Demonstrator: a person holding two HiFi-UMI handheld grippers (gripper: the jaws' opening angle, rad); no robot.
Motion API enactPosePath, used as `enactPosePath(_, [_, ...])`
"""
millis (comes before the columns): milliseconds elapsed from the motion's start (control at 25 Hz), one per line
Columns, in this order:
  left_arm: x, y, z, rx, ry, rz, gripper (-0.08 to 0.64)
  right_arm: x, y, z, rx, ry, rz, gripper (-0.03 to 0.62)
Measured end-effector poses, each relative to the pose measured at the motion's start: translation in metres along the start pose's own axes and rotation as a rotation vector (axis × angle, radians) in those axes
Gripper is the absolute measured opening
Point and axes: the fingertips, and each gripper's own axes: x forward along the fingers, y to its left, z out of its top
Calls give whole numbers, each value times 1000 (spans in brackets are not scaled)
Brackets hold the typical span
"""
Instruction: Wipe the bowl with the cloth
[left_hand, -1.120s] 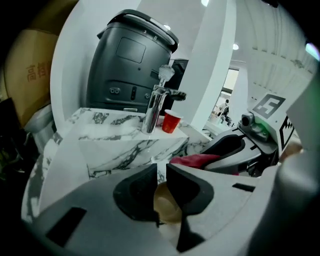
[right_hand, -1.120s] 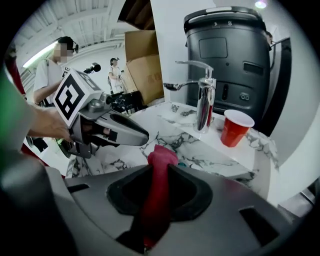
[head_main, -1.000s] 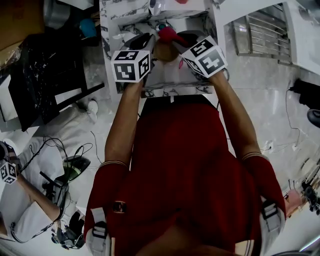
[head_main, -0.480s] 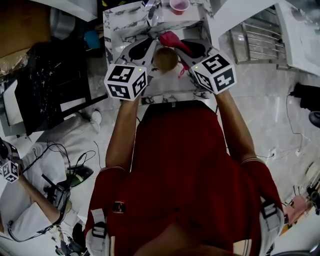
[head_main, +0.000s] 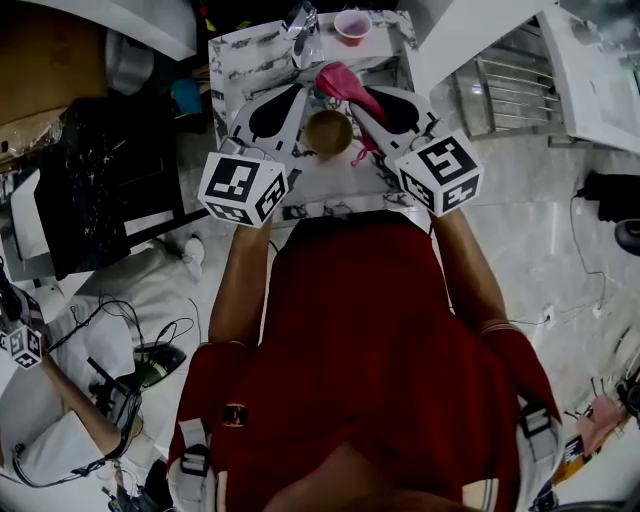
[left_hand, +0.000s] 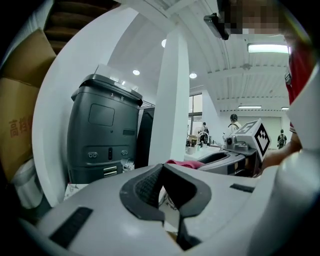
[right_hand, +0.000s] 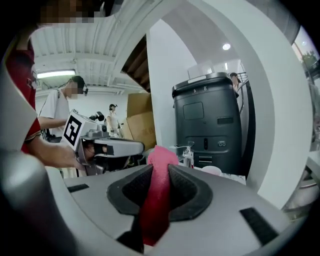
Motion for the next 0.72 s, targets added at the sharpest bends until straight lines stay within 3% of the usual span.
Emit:
enactPosePath(440, [-36,-15,53,73,-172,-9,6,-31,23,54,-70,-285,34,89])
enactPosePath(720, [-52,-22,72,90,-248,-22,6,-46,41,70,-79,-391,61,89])
